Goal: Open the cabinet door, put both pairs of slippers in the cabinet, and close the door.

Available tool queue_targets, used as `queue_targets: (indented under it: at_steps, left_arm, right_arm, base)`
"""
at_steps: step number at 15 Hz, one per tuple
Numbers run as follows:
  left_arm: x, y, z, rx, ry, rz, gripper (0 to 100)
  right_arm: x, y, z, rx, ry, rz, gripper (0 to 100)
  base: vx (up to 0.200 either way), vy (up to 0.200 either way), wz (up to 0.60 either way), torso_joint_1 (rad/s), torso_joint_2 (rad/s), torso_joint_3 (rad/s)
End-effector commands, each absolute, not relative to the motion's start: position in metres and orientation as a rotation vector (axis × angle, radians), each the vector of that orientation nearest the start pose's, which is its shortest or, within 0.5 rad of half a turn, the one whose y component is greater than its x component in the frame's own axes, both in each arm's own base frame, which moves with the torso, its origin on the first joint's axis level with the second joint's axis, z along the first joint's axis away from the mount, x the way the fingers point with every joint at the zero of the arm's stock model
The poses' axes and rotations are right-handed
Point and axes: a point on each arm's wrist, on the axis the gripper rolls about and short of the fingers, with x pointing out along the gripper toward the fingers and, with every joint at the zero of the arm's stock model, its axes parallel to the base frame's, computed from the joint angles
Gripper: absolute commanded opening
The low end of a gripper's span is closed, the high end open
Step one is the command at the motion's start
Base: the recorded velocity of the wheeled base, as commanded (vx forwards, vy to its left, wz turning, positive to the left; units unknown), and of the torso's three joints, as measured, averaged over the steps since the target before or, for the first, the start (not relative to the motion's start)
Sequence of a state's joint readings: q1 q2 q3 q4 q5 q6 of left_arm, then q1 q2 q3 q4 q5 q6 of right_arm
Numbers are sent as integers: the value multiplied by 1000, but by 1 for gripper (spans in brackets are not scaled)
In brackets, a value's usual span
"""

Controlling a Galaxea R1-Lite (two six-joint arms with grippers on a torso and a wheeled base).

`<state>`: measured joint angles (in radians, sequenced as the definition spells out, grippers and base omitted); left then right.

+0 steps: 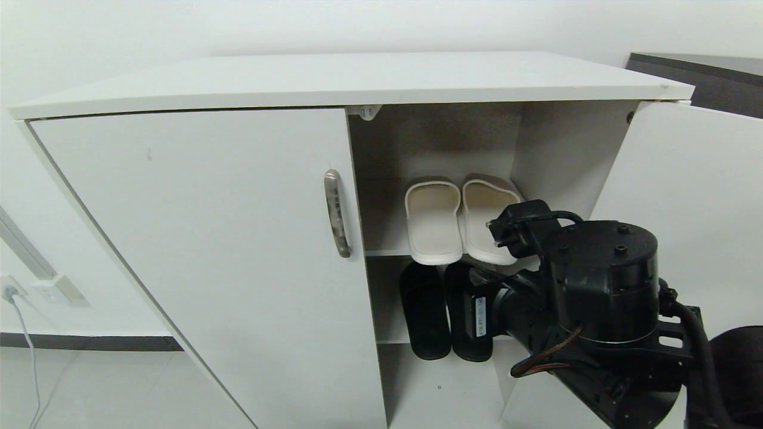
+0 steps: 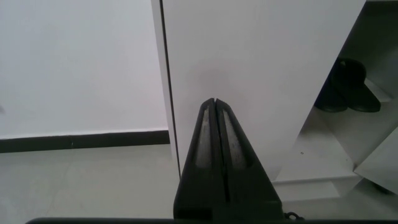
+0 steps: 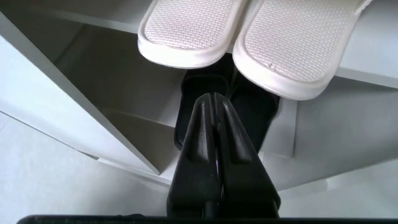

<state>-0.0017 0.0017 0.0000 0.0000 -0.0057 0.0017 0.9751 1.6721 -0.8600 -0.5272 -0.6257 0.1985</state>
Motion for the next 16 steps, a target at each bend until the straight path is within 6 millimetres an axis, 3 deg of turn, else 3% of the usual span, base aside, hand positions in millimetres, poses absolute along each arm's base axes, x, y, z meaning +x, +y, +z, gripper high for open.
queue_targets:
  at_steps: [1,16]
  left_arm:
    - [-23,0,76,2,2,-8,0]
    - [-23,0,76,3,2,-8,0]
  right_arm:
    - [180,242,193,-18,240,324,0]
    - [184,242,182,-35,257,310,0]
  base:
    - [0,0,0,0,0,0]
    - [-187,0,0,2,1,3]
